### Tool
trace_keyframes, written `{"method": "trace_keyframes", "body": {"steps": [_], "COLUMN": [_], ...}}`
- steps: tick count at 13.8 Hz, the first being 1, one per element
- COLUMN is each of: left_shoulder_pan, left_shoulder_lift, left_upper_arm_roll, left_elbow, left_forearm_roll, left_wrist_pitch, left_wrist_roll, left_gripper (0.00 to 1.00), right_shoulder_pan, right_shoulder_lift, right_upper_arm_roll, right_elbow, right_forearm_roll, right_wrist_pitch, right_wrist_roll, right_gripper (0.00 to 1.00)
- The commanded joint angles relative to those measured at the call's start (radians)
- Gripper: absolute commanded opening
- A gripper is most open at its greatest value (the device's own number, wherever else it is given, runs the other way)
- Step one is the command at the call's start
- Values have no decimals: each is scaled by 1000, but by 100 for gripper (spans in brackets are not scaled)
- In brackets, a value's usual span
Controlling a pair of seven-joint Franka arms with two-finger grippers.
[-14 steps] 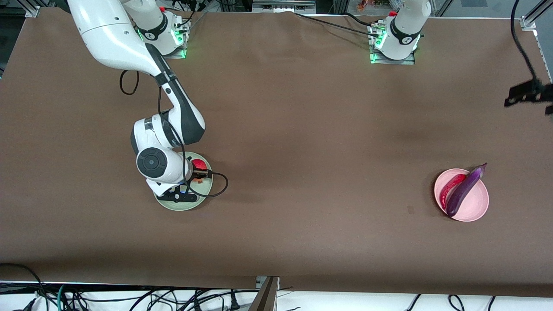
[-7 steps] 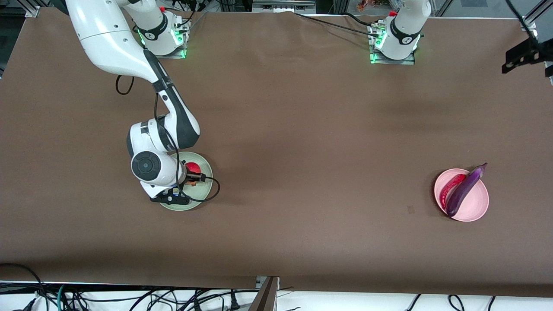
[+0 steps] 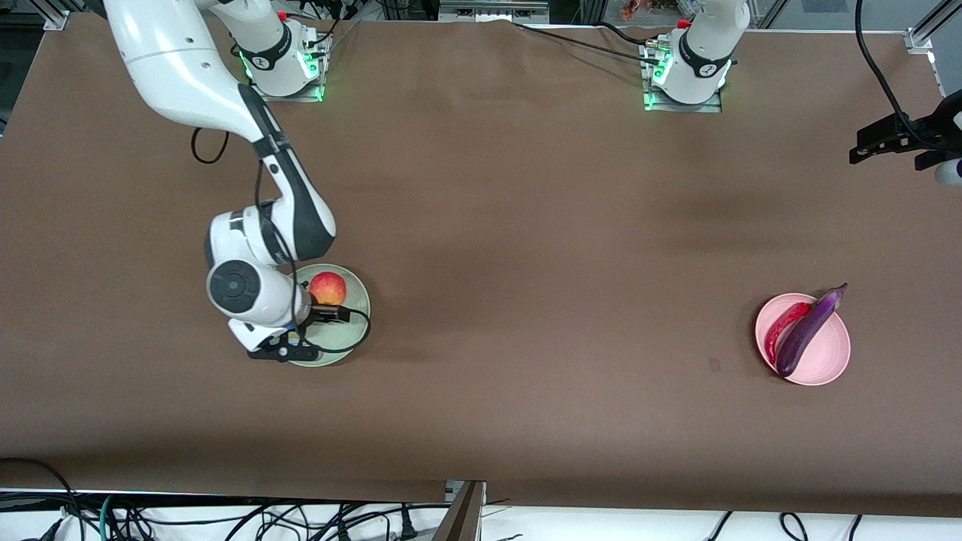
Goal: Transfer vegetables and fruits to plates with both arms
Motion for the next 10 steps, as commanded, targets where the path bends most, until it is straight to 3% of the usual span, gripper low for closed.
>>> {"method": "trace_keyframes", "body": {"steps": [1, 3, 6, 8, 10], "left_shoulder_pan": [-3, -60, -313, -444, -448], "left_shoulder_lift": [7, 6, 0, -5, -1], "left_upper_arm_roll": [-5, 35, 261, 381, 386], "left_elbow": [28, 29, 21, 18, 25], "left_forearm_roll": [-26, -22, -19, -19, -25], "left_wrist_pitch": [1, -1, -4, -8, -8], "left_wrist_roll": [-7, -8, -55, -82, -80], "left_gripper": [100, 100, 100, 100, 100], "right_shoulder_pan": [-25, -25, -25, -36, -88], "right_shoulder_lift": [-159, -245, -348, -422, -489], "right_upper_arm_roll": [-4, -28, -30, -27, 10], "right_elbow": [-12, -4, 37, 27, -16], "right_forearm_roll": [-10, -8, -2, -4, -7], "right_wrist_pitch": [-135, -217, -394, -426, -428], "right_wrist_roll": [-91, -155, -154, -154, -154], "right_gripper": [100, 100, 100, 100, 100]}}
